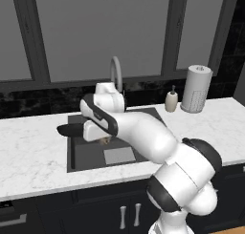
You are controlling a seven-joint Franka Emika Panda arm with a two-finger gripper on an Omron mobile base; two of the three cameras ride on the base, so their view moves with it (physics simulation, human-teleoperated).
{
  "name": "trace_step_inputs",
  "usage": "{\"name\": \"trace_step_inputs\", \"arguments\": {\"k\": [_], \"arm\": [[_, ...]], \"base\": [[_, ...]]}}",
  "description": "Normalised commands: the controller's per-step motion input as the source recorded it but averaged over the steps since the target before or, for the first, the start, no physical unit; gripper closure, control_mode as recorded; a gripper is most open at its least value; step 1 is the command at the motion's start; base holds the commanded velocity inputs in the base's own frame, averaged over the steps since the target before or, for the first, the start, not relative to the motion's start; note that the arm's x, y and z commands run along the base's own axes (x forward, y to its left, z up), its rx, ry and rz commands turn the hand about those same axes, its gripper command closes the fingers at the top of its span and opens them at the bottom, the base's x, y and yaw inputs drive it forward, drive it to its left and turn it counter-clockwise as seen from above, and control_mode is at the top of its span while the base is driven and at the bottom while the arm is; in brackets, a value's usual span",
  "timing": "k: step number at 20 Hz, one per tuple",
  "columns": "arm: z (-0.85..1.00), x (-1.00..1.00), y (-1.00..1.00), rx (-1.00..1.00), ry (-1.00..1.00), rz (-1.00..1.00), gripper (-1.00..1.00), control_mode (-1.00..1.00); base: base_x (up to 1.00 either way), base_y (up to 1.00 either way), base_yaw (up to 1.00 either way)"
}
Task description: Pick the pan and sponge and place them into the sink. Then turn on the water.
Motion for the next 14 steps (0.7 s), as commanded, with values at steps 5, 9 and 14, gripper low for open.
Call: {"name": "trace_step_inputs", "arguments": {"k": [5, 9, 14], "arm": [[0.43, -0.32, -0.98, 0.15, -0.12, 0.23, 1.00, -1.00], [0.41, -0.17, -0.79, 0.02, 0.00, 0.34, 1.00, -1.00], [0.29, -0.03, -0.68, 0.00, 0.00, 0.34, 1.00, -1.00]], "base": [[0.00, 0.00, 0.00], [0.00, 0.00, 0.00], [0.00, 0.00, 0.00]]}}
